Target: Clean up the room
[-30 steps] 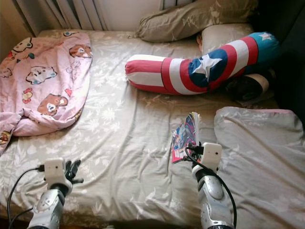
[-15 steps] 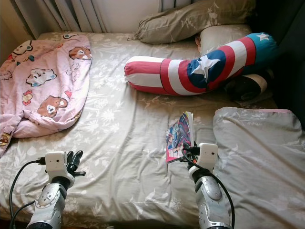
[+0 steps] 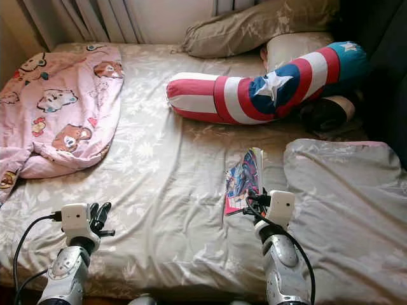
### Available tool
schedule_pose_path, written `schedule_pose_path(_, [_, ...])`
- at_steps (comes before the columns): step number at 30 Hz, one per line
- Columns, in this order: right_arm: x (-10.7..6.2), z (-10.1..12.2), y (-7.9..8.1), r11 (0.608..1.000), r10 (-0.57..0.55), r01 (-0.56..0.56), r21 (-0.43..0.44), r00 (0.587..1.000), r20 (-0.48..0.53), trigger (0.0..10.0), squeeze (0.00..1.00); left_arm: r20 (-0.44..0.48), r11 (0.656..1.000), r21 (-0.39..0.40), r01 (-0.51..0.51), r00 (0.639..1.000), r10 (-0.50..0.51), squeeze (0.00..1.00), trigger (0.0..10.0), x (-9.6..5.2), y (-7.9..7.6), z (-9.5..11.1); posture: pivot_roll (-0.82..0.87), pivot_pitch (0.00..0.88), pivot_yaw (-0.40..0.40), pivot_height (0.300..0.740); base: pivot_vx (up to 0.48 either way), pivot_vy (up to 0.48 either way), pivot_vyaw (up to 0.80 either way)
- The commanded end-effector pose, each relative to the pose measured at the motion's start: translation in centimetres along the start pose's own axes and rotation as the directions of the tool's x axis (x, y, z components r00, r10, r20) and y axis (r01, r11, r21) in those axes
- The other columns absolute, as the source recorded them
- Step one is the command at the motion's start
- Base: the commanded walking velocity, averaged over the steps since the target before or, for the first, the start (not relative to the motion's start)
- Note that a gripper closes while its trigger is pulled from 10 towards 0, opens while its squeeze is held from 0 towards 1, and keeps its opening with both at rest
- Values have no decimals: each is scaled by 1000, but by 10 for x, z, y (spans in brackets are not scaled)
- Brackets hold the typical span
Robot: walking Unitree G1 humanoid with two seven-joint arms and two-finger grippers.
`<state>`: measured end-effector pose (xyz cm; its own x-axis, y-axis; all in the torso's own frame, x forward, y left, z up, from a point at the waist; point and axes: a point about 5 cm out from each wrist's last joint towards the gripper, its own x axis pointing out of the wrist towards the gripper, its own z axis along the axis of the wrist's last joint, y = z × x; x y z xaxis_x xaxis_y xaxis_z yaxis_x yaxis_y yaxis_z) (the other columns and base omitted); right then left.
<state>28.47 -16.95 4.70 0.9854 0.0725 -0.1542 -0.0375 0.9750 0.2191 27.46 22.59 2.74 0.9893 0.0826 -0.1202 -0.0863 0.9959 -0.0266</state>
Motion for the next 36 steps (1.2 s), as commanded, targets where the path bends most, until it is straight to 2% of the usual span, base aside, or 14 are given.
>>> schedule_pose_path(1, [1, 8, 2, 1000, 11, -10, -8, 999, 43, 10000, 0, -19, 1000, -4, -10, 1000, 10, 0, 10000, -2, 1, -3, -15, 163, 23, 681, 0, 0, 0])
schedule_pose_path(7, [1, 3, 2, 1000, 10, -10, -27, 1000, 7, 10000, 0, -18, 1000, -4, -11, 1000, 11, 0, 10000, -2, 1, -3, -13, 167, 25, 681, 0, 0, 0])
schedule_pose_path(10, [2, 2, 4, 999, 20, -21, -33, 1000, -6, 10000, 0, -16, 1000, -4, -12, 1000, 12, 0, 10000, -2, 1, -2, -12, 168, 24, 666, 0, 0, 0])
schedule_pose_path(14, [0, 4, 4, 1000, 18, -18, -21, 999, 29, 10000, 0, -12, 1000, -2, -17, 1000, 17, 0, 10000, -1, 3, 0, -7, 171, 24, 661, 0, 0, 0])
schedule_pose_path(20, [1, 3, 5, 1000, 20, -20, -9, 999, 27, 10000, 0, -9, 1000, -1, -20, 1000, 20, 0, 10000, 0, 4, 1, -6, 177, 25, 661, 0, 0, 0])
schedule_pose_path(31, [2, 3, 5, 1000, 28, -28, -9, 999, 16, 10000, 0, -4, 1000, 2, -17, 1000, 17, 0, 10000, 0, 4, 3, -2, 184, 28, 661, 0, 0, 0])
schedule_pose_path(36, [3, 0, 6, 999, 37, -37, -25, 999, -21, 10000, 0, -10, 1000, 0, -7, 1000, 7, 0, 10000, 1, 2, 3, -2, 189, 32, 657, 0, 0, 0])
